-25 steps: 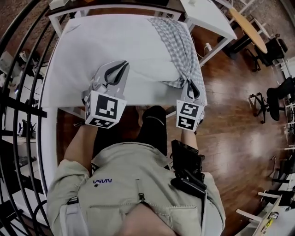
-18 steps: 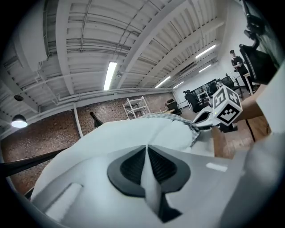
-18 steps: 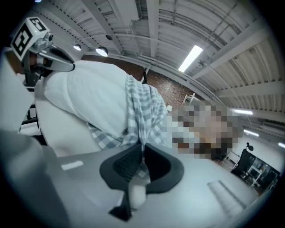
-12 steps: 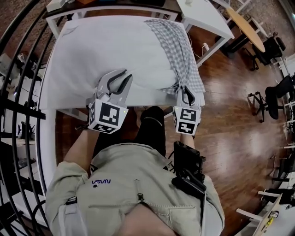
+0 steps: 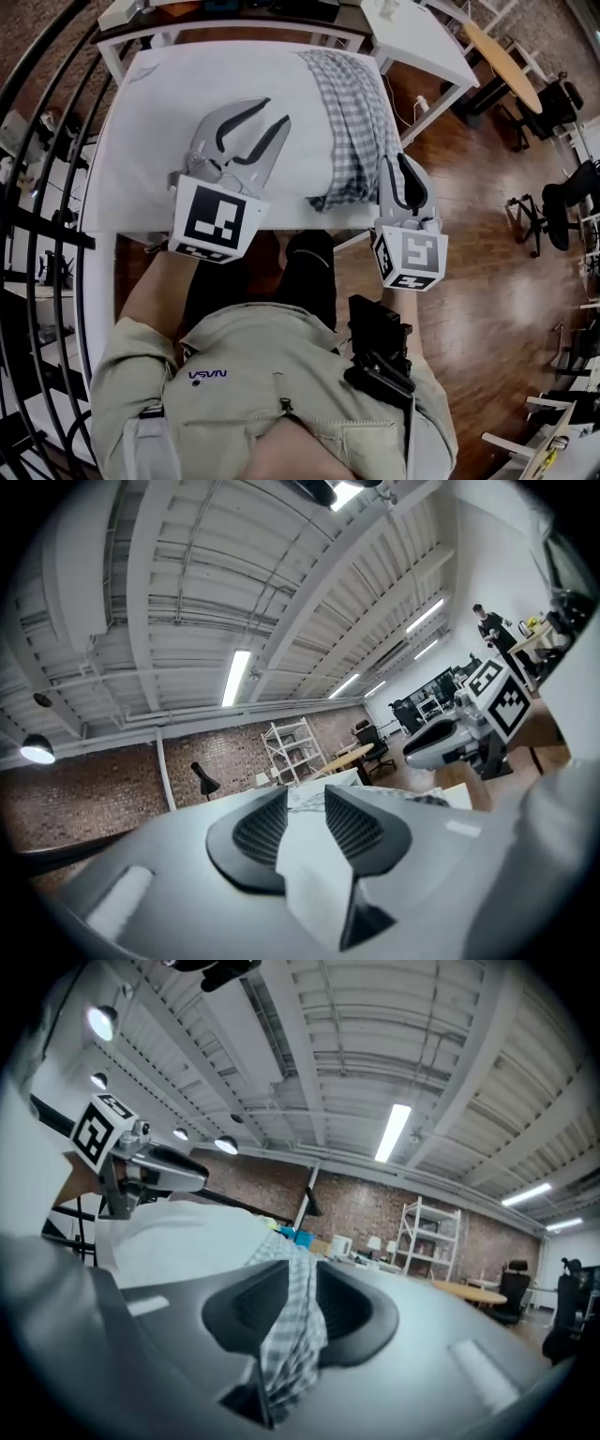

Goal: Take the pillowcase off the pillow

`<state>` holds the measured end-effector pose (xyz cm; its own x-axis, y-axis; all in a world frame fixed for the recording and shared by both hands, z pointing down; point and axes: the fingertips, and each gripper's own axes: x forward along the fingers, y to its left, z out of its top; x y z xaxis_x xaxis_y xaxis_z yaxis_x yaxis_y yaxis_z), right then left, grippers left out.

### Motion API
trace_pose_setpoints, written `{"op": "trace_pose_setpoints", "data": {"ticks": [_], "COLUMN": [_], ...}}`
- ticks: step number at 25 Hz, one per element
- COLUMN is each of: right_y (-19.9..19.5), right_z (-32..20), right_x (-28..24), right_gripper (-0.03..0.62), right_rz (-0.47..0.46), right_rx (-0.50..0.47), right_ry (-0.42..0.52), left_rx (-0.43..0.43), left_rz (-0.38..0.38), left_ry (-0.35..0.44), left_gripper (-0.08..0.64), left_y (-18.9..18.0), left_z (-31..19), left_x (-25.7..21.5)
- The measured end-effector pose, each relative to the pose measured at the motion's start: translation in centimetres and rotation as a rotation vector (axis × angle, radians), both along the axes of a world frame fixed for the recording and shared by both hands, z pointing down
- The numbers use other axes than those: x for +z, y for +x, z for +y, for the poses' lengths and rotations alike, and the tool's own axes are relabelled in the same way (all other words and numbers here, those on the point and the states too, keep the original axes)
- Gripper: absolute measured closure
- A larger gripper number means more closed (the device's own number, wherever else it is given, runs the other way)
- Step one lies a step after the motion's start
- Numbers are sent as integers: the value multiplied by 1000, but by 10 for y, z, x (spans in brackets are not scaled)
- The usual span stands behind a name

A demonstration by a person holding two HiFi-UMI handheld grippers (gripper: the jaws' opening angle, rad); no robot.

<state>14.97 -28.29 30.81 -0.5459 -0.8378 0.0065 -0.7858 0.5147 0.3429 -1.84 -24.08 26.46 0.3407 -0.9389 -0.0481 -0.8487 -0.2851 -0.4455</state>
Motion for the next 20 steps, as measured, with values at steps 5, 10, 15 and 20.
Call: {"op": "trace_pose_setpoints", "data": {"ticks": [5, 10, 15, 20], "right_y": [-32, -79, -120, -145], "right_z": [-55, -114, -171, -210], "right_x": [-36, -50, -36, 33], "right_gripper": [474, 438, 392, 378], "right_rz": [38, 82, 168, 293], "right_rx": [-76, -162, -179, -143], "right_ry": [13, -68, -194, -382], "left_rx": [-7, -62, -84, -102], "left_rz": [-34, -73, -78, -153], "left_ry": [-113, -312, -458, -427], "left_gripper": [358, 316, 408, 532], "left_y": [-5, -21, -25, -16], "left_z": [-84, -152, -163, -158], "left_x": [-16, 22, 82, 113]}}
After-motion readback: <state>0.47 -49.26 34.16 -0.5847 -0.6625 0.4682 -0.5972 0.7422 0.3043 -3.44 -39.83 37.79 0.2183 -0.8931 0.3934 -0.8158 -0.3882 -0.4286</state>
